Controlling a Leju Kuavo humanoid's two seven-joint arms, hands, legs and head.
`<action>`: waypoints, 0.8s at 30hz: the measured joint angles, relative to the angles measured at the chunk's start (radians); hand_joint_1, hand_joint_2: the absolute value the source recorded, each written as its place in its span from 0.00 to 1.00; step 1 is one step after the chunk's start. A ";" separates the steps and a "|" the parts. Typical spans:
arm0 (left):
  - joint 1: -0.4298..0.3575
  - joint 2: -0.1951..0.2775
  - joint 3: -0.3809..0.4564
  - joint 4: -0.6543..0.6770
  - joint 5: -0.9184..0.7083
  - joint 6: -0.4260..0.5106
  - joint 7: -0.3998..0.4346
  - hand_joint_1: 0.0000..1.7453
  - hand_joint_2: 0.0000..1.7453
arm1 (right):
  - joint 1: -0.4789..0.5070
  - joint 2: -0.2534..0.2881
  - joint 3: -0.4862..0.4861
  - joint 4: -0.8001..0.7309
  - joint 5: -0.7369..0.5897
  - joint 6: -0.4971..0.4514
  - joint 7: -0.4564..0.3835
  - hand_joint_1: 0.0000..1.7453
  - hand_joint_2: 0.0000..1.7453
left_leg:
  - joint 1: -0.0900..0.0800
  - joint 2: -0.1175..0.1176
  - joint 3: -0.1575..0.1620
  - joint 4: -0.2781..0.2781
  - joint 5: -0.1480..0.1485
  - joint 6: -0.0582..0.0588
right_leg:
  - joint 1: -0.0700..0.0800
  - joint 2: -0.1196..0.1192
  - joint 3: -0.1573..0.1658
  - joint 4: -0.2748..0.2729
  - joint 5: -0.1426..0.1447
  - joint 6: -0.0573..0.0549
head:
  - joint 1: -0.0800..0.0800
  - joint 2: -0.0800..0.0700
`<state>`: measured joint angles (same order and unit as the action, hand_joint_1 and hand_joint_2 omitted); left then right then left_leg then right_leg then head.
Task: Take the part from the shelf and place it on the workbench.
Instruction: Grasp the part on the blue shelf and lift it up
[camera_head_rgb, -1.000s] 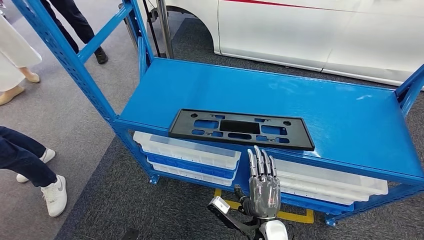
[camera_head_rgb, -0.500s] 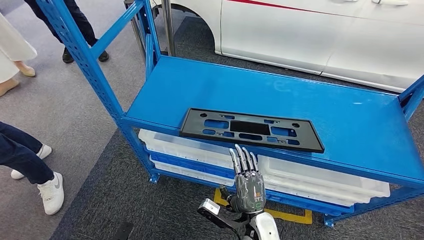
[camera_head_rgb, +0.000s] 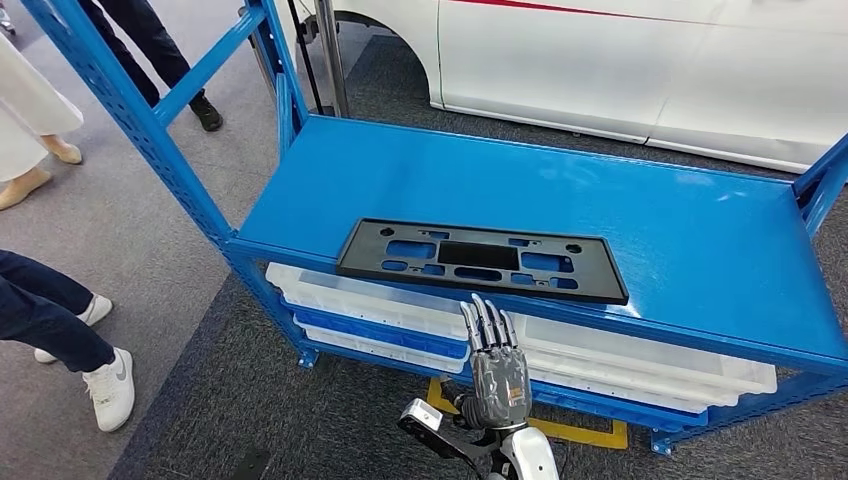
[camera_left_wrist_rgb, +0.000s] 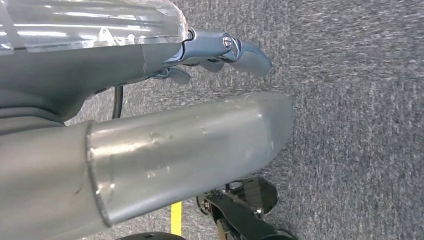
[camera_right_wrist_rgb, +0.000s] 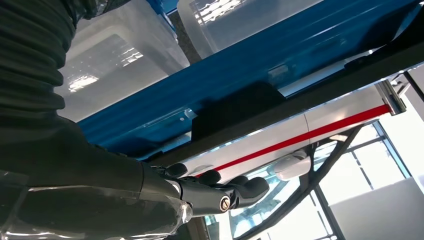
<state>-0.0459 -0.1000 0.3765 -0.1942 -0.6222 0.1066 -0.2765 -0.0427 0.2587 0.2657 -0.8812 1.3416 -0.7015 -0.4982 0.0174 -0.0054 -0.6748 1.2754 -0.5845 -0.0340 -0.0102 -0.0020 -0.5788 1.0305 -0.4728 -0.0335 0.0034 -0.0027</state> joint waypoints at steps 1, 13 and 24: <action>0.000 0.000 0.000 0.000 -0.001 0.000 0.000 0.00 0.00 | 0.000 0.000 -0.001 0.001 0.000 0.000 0.000 0.00 1.00 | 0.000 0.000 0.030 -0.064 0.039 0.002 | 0.000 0.001 0.002 0.001 -0.001 0.001 | 0.000 0.000; -0.003 -0.001 0.025 0.000 0.005 0.009 0.030 0.00 0.00 | 0.000 0.001 -0.004 0.007 -0.019 0.000 -0.019 0.00 1.00 | 0.000 0.002 0.120 -0.277 0.122 0.055 | 0.003 0.002 -0.106 0.242 -0.132 0.042 | 0.001 0.000; -0.005 -0.001 0.031 0.000 -0.002 0.014 0.047 0.00 0.00 | -0.001 0.002 -0.005 0.014 -0.031 0.000 -0.029 0.00 1.00 | -0.003 -0.002 0.115 -0.256 0.101 0.017 | 0.003 0.005 -0.002 0.003 -0.001 0.012 | 0.000 0.000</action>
<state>-0.0513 -0.1010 0.4079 -0.1942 -0.6240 0.1208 -0.2297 -0.0438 0.2607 0.2606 -0.8667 1.3108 -0.7019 -0.5274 0.0140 -0.0072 -0.5601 1.0198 -0.4831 -0.0168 -0.0068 0.0029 -0.5809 1.0330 -0.4736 -0.0218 0.0036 -0.0027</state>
